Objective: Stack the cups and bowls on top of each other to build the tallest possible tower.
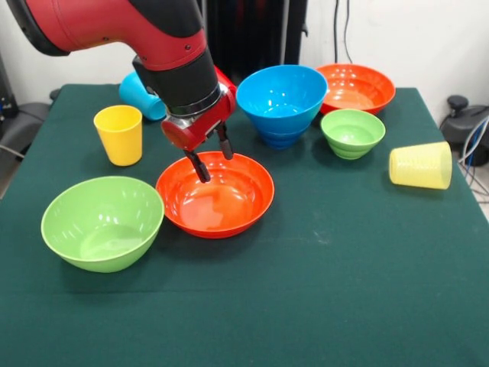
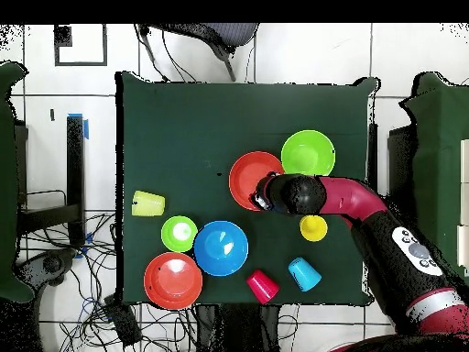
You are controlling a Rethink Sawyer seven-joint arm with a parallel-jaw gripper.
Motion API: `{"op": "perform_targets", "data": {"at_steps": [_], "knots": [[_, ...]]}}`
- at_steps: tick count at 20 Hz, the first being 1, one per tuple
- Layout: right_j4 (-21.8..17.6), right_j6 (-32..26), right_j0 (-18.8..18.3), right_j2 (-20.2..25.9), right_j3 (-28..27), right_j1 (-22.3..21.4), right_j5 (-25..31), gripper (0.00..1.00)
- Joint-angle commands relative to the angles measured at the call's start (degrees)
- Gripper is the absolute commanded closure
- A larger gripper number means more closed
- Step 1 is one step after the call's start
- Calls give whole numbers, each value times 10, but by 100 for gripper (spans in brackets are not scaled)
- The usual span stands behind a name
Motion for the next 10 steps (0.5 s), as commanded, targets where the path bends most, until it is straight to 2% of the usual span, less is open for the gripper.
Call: {"op": "perform_targets", "data": {"at_steps": [1,10], "knots": [[7,23,16,11,-6,13,9,0],[6,20,6,16,8,10,-1,0]]}}
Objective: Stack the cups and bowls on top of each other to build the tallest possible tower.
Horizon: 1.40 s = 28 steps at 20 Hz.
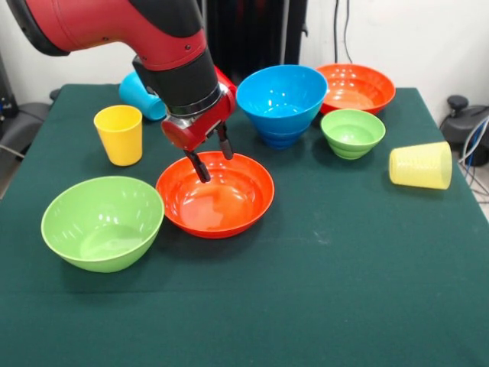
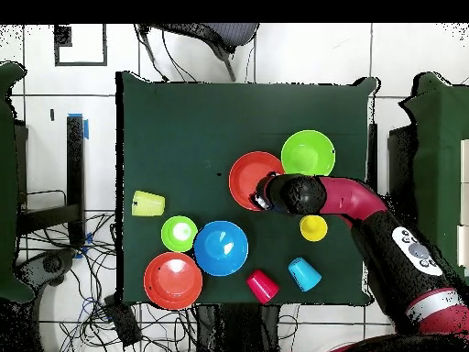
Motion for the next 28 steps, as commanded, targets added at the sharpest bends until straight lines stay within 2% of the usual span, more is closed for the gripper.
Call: {"op": "perform_targets", "data": {"at_steps": [1,8,13,21,28], "knots": [[3,20,4,16,11,10,-6,0],[10,35,6,18,15,17,-16,0],[70,34,-21,58,42,33,9,0],[38,-26,-28,54,59,26,34,0],[46,27,-16,44,49,27,-3,0]]}}
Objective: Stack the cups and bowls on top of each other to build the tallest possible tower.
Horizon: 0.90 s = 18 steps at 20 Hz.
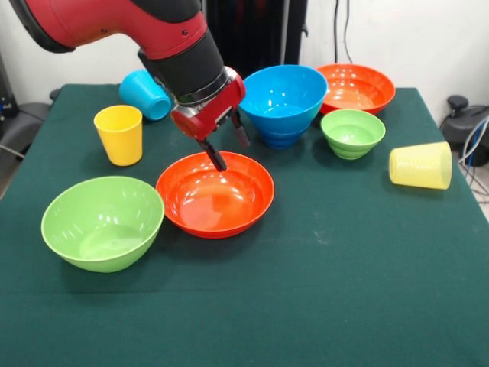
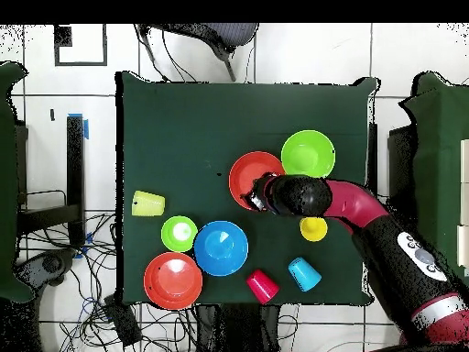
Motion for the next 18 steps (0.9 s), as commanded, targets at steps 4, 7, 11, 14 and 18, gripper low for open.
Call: {"op": "perform_targets", "data": {"at_steps": [4,7,11,14,18], "knots": [[3,72,29,-7,2,33,-41,0],[10,89,39,-5,-5,53,-68,0],[0,97,53,-20,-9,64,-95,0],[-4,103,61,-29,-13,70,-114,0],[-1,109,77,-47,-24,82,-126,0]]}}
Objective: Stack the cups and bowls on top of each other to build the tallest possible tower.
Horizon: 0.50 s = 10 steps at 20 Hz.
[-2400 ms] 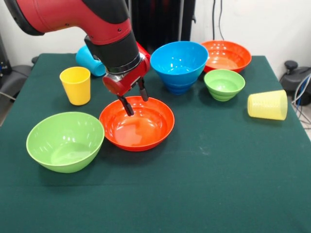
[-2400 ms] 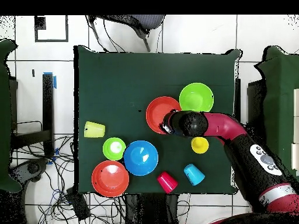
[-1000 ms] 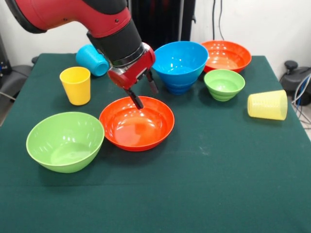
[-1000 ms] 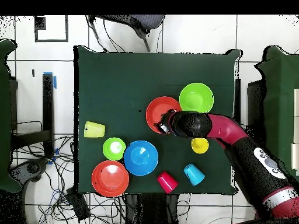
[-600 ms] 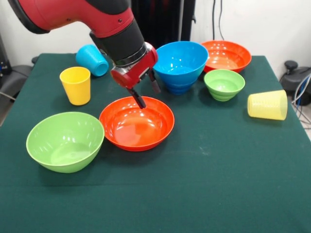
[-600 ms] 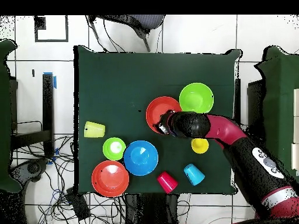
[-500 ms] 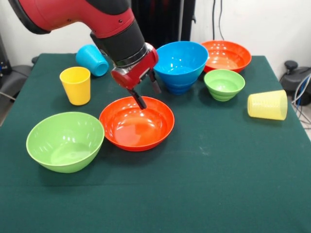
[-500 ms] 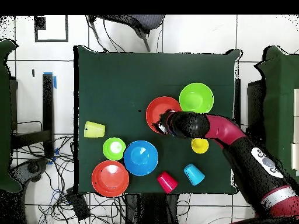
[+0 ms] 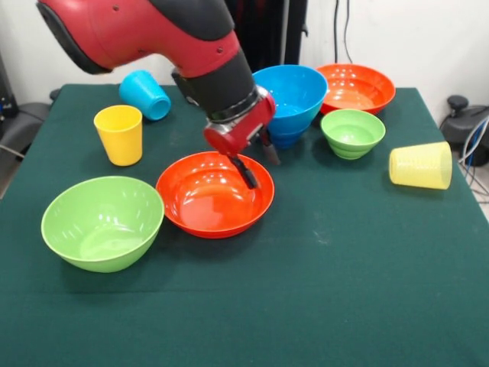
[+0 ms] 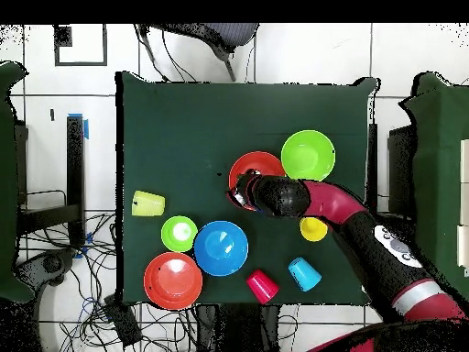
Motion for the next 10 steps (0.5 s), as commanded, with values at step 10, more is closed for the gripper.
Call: {"op": "perform_targets", "data": {"at_steps": [10], "knots": [[-5,113,60,-69,-33,51,-47,0]]}}
